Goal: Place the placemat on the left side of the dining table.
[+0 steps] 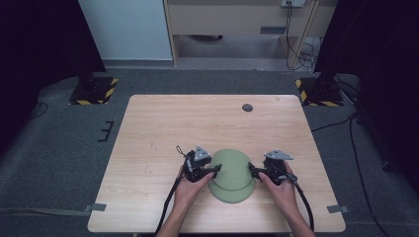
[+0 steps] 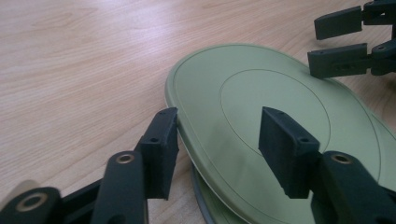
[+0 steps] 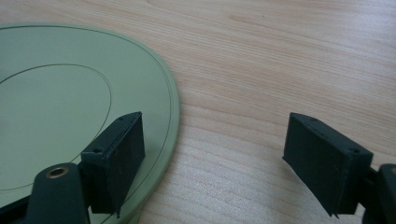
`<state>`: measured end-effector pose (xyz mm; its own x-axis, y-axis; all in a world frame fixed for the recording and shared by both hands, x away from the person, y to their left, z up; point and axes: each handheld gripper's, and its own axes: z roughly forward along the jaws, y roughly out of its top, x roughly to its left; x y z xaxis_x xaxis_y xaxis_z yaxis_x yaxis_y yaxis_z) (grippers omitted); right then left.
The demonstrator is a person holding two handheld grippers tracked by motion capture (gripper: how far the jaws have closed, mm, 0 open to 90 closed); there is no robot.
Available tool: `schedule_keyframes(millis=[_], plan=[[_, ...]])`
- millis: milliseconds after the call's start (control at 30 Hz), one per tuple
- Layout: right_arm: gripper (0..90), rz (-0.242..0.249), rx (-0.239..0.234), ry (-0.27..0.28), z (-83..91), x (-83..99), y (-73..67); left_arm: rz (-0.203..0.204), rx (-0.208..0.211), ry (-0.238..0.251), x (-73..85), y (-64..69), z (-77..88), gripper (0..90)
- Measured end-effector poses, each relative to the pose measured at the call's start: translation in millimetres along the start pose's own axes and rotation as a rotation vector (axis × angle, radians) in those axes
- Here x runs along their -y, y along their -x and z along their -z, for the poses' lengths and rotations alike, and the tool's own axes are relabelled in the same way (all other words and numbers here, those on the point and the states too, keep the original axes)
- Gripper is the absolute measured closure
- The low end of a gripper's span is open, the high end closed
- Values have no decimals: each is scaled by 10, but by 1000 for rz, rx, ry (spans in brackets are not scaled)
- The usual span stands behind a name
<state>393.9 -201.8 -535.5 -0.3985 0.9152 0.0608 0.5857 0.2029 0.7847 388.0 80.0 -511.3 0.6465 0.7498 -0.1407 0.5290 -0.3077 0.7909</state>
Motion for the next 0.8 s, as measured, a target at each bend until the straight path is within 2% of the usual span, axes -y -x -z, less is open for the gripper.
schedule_keyframes(millis=[167,233,267,567,800], plan=[[206,-3,3,-1,2,1,-1,14,5,24,-16,2,17,529],[207,-2,6,0,2,2,-2,30,15,44,-30,-1,29,548],[207,-3,6,0,2,2,-2,56,36,62,-37,-9,33,552],[211,-4,7,0,2,1,-5,94,66,77,-23,-12,49,551],[215,-3,8,2,1,0,-5,98,60,85,18,2,60,583]])
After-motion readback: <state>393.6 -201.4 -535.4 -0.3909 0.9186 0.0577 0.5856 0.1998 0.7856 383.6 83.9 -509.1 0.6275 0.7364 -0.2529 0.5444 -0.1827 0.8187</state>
